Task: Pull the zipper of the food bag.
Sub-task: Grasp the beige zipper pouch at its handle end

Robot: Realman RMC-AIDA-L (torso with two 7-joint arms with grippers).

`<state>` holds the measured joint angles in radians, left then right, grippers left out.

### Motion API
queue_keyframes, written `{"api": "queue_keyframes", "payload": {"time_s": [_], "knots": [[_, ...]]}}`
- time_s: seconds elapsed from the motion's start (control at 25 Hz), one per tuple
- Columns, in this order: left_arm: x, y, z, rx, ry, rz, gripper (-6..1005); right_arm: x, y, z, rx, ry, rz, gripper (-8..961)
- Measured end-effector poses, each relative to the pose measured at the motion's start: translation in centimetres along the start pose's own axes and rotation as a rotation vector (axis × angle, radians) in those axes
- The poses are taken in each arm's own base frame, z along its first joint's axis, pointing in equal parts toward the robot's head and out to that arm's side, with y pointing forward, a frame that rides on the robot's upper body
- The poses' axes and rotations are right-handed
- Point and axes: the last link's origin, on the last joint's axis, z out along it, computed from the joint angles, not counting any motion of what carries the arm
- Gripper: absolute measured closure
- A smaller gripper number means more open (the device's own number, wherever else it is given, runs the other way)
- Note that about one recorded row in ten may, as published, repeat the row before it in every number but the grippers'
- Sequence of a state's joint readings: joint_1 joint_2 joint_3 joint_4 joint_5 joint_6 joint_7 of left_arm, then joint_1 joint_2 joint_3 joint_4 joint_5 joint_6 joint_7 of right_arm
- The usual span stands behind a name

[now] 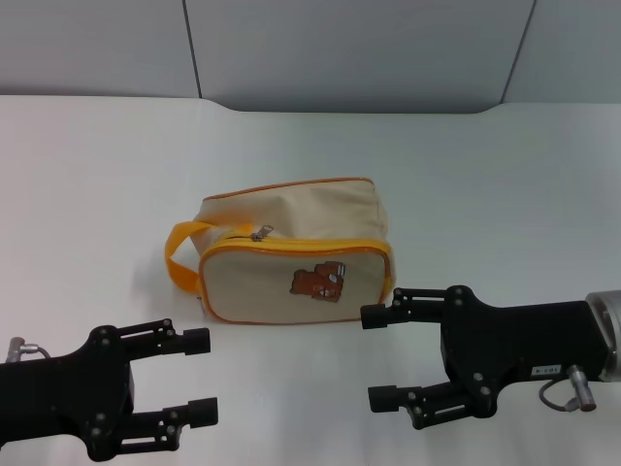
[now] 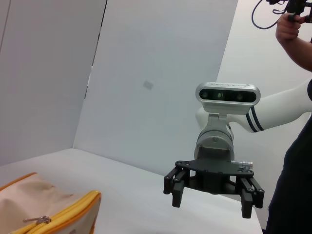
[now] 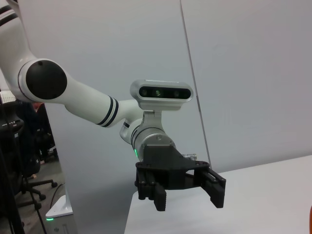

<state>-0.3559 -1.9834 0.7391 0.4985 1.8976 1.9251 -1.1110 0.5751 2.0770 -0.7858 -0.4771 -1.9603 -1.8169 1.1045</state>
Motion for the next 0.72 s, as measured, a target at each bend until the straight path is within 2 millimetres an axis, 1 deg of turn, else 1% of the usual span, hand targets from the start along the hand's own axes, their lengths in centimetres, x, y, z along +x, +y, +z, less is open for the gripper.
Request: {"api": "queue_keyframes", "payload": {"time_s": [0.52,0.72], "knots": [[0.31,-0.24,0.12,-0.004,-0.002,-0.002,267,-0.26,-0.18,0.04,-0.001,-0.001,-0.015,130],[0.07,-0.15,-0.23,0.019,0.006,0.003,269,-0.29,-0.20,0.02,0.000,-0.001,-0.012,130]]}}
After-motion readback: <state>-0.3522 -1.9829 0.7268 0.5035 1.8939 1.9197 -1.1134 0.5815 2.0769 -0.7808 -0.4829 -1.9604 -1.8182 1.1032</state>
